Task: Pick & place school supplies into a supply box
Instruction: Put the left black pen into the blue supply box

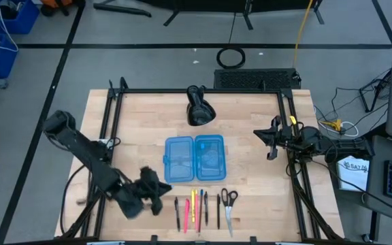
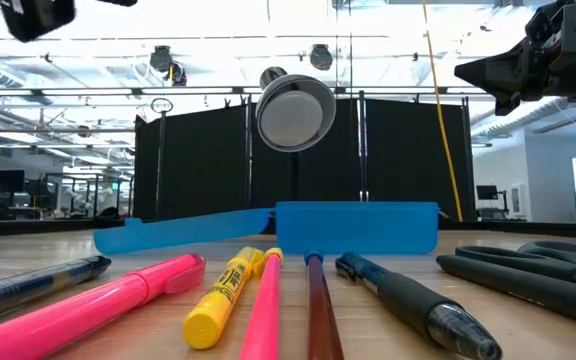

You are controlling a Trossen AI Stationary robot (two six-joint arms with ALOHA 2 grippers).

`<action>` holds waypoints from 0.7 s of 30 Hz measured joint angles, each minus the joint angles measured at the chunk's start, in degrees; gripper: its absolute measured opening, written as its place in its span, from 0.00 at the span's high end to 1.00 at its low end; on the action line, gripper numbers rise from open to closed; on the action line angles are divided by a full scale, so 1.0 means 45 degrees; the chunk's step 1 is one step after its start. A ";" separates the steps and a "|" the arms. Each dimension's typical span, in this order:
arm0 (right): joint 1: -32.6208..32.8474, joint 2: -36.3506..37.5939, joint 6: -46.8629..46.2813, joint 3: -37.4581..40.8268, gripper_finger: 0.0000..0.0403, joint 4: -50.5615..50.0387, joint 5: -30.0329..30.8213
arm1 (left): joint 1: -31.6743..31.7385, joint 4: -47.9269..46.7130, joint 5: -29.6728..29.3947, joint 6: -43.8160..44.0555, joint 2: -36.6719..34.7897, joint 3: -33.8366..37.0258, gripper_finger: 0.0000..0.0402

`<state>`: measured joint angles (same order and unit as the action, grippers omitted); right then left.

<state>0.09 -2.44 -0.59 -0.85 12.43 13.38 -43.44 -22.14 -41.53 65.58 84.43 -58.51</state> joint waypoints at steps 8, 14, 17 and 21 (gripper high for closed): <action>-0.0003 0.0000 0.0923 -0.0003 1.00 -0.0428 0.0001 | 0.0837 -0.3408 0.5032 0.6580 0.4570 -0.4432 0.90; -0.0002 0.0000 0.1292 0.0002 1.00 -0.0549 0.0002 | 0.1593 -0.6471 0.9049 0.8552 0.7174 -0.7667 0.92; -0.0001 0.0000 0.1037 -0.0003 1.00 -0.0529 -0.0001 | 0.2007 -0.7921 0.9341 0.8498 0.7699 -0.8709 0.97; 0.0002 0.0000 0.0477 -0.0003 1.00 -0.0414 0.0002 | 0.2506 -0.7714 0.9032 0.7701 0.7873 -0.8901 0.98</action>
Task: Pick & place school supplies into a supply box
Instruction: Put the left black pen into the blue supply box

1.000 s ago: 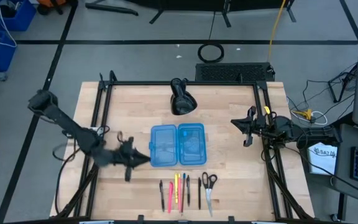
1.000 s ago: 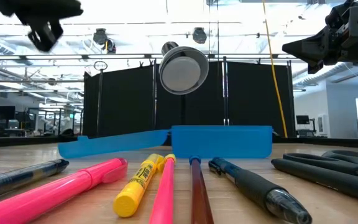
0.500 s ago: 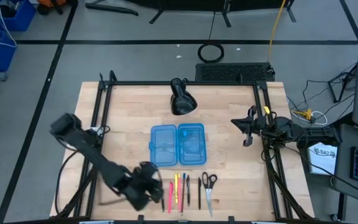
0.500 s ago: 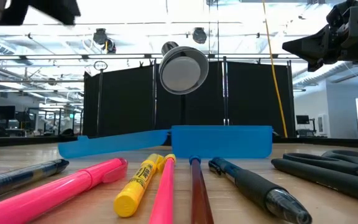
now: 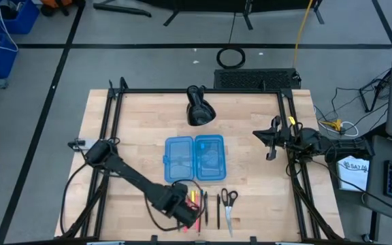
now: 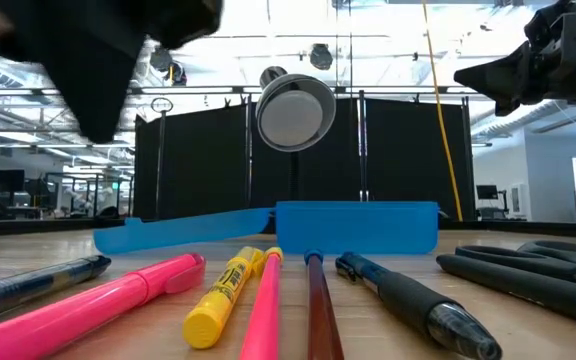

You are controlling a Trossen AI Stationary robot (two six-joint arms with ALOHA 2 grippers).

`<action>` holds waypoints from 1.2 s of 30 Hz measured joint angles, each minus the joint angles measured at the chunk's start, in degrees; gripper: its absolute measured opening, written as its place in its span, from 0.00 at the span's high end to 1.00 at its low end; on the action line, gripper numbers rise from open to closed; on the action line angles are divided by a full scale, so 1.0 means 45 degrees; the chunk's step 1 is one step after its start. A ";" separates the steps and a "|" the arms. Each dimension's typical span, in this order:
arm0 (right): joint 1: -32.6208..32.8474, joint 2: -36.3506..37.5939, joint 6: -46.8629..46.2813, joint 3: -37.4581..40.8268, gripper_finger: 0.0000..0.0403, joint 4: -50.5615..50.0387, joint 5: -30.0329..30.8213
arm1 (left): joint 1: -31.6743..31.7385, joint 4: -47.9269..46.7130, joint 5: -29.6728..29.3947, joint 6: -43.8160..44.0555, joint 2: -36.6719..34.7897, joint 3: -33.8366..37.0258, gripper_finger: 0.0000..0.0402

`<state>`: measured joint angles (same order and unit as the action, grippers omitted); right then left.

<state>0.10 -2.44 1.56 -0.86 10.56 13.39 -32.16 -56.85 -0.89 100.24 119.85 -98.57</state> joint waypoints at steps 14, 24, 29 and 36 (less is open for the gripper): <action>0.0000 0.0000 -0.0291 0.0001 1.00 -0.0087 -0.0005 | -0.0037 -0.0110 -0.1329 0.1884 -0.0019 0.0856 0.91; 0.0000 0.0000 -0.0296 -0.0001 1.00 -0.0140 -0.0007 | -0.0112 -0.0168 -0.0943 0.2528 -0.0019 0.1353 0.46; -0.0001 0.0000 -0.0298 0.0001 1.00 -0.0139 -0.0009 | -0.0023 -0.0035 -0.0803 0.2980 -0.0019 0.1595 0.31; -0.0002 -0.0005 -0.0296 0.0004 1.00 -0.0140 -0.0010 | 0.0216 0.0027 -0.0727 0.3088 -0.0019 0.1813 0.30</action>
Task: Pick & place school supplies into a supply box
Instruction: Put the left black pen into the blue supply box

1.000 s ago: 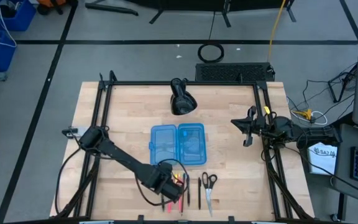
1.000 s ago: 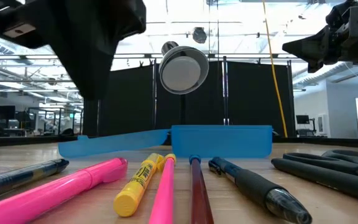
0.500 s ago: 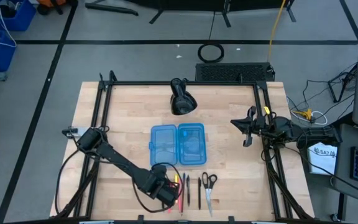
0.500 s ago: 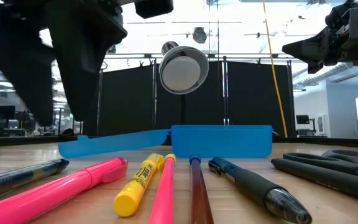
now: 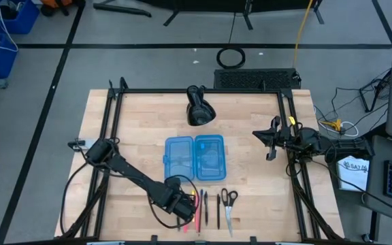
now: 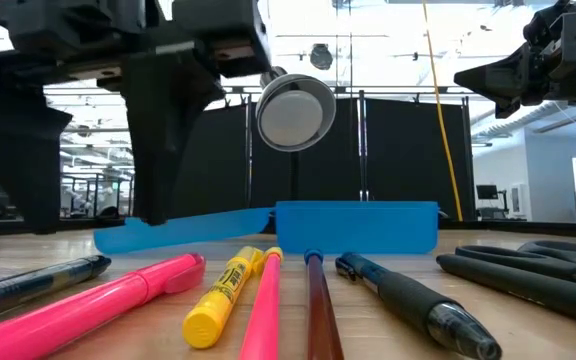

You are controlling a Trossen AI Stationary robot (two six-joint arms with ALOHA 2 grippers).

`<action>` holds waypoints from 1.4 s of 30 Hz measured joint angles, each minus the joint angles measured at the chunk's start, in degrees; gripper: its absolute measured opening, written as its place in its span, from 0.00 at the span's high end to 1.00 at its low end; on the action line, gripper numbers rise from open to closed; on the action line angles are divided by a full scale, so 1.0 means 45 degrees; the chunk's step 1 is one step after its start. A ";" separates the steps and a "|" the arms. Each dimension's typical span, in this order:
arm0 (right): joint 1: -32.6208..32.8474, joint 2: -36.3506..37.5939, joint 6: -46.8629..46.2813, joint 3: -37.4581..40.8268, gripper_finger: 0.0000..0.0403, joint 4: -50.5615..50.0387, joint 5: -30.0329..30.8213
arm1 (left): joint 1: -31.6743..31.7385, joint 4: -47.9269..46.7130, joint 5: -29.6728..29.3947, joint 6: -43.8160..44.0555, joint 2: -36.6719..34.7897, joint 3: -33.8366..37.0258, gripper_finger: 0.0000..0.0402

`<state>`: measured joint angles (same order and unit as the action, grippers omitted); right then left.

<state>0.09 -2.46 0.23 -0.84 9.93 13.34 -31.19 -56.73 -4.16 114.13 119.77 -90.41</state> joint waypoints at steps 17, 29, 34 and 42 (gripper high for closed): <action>-0.0002 0.0000 0.0000 -0.0005 1.00 0.0005 0.0000 | 0.0206 0.2256 0.0721 -0.0056 -0.0037 0.1573 0.40; -0.0001 -0.0005 0.0000 -0.0005 1.00 0.0005 -0.0017 | 0.0221 0.2291 0.0925 -0.0332 0.0159 0.1592 0.40; -0.0003 -0.0005 0.0000 -0.0005 1.00 0.0000 -0.0024 | 0.0236 0.2278 0.1383 -0.0589 0.0175 0.1597 0.40; 0.0002 -0.0006 0.0000 -0.0001 1.00 0.0000 -0.0030 | 0.0396 0.2153 0.2258 -0.0495 0.0595 0.1558 0.40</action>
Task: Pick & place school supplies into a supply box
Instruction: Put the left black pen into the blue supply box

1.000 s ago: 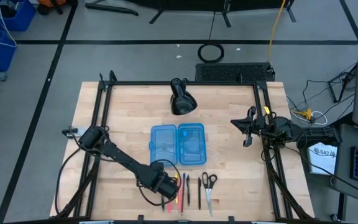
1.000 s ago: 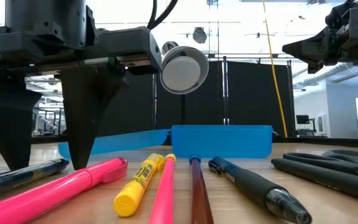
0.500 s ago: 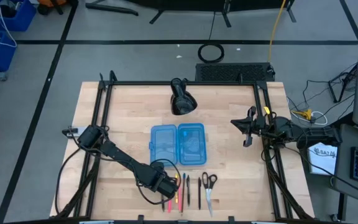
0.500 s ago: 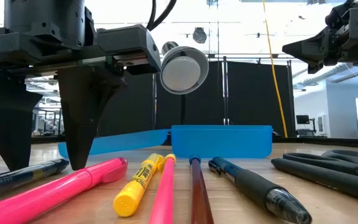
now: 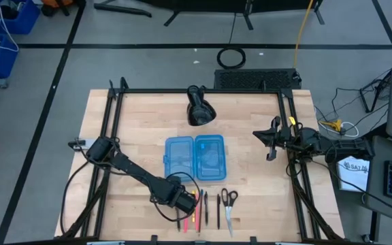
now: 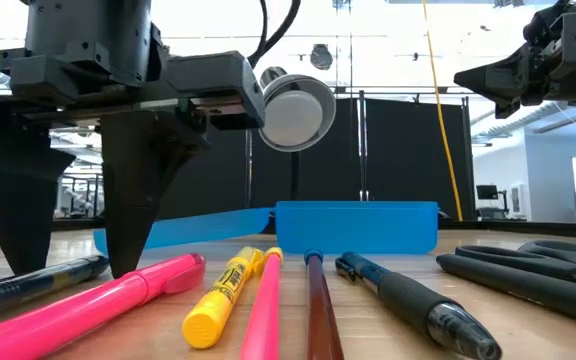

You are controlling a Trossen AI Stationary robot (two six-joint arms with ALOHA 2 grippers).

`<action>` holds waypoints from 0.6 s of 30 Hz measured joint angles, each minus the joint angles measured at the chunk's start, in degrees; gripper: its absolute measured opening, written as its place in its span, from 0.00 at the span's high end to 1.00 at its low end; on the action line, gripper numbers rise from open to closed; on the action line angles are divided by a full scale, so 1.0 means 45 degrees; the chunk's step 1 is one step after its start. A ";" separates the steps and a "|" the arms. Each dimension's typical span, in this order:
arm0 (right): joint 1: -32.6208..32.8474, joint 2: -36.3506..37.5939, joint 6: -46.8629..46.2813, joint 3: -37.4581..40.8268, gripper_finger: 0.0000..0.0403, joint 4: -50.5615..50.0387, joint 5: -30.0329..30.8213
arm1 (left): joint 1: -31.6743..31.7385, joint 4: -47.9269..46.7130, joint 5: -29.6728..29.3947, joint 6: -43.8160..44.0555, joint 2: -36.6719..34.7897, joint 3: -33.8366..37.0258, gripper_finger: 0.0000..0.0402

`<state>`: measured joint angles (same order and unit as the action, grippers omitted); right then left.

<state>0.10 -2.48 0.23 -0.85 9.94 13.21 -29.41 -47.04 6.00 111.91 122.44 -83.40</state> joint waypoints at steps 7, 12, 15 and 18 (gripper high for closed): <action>-0.0004 -0.0014 0.0000 -0.0002 1.00 -0.0002 0.0006 | 0.0243 -0.0099 0.0318 -0.0090 0.0328 -0.0145 0.40; -0.0004 -0.0014 0.0000 -0.0004 1.00 -0.0006 0.0006 | 0.0224 -0.0117 -0.0077 -0.0085 0.0328 -0.0150 0.40; 0.0000 -0.0014 0.0000 -0.0004 1.00 -0.0068 0.0006 | 0.0219 -0.0145 -0.0103 -0.0124 0.0328 -0.0150 0.43; -0.0004 -0.0014 0.0000 0.0001 1.00 -0.0086 0.0006 | 0.0209 -0.0206 -0.0134 -0.0134 0.0328 -0.0150 0.50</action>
<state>0.08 -2.55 0.23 -0.84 9.55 13.23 -28.47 -47.97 5.39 111.31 123.92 -84.07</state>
